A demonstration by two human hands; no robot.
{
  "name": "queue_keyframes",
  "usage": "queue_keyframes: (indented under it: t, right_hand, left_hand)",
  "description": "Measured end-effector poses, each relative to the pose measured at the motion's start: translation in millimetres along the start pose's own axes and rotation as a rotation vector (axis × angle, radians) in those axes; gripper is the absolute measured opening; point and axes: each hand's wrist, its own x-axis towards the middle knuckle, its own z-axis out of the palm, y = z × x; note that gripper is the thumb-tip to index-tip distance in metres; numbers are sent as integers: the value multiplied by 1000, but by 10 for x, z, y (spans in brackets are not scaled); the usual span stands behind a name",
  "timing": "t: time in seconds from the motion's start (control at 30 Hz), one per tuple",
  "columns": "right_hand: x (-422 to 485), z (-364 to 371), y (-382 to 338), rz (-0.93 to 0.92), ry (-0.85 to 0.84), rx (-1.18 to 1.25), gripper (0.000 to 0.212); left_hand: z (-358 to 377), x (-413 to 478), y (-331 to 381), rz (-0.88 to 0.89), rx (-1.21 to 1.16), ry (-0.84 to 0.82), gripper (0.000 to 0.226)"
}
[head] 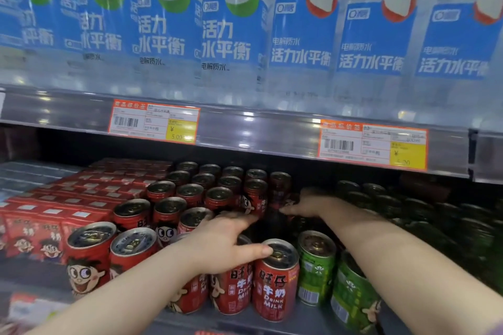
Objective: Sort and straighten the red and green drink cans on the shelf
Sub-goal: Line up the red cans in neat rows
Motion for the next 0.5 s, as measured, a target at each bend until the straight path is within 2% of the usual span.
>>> queue_keyframes:
  t: [0.13, 0.27, 0.4, 0.5]
  right_hand:
    - [242, 134, 23, 14, -13, -90, 86]
    - [266, 166, 2, -112, -69, -85, 61]
    - [121, 138, -5, -171, -121, -86, 85]
    - [-20, 49, -19, -184, -120, -12, 91]
  left_hand:
    - [-13, -6, 10, -11, -2, 7, 74]
    - [-20, -8, 18, -15, 15, 14, 74]
    - [-12, -4, 4, -13, -4, 24, 74]
    - [5, -2, -18, -10, -50, 51, 74]
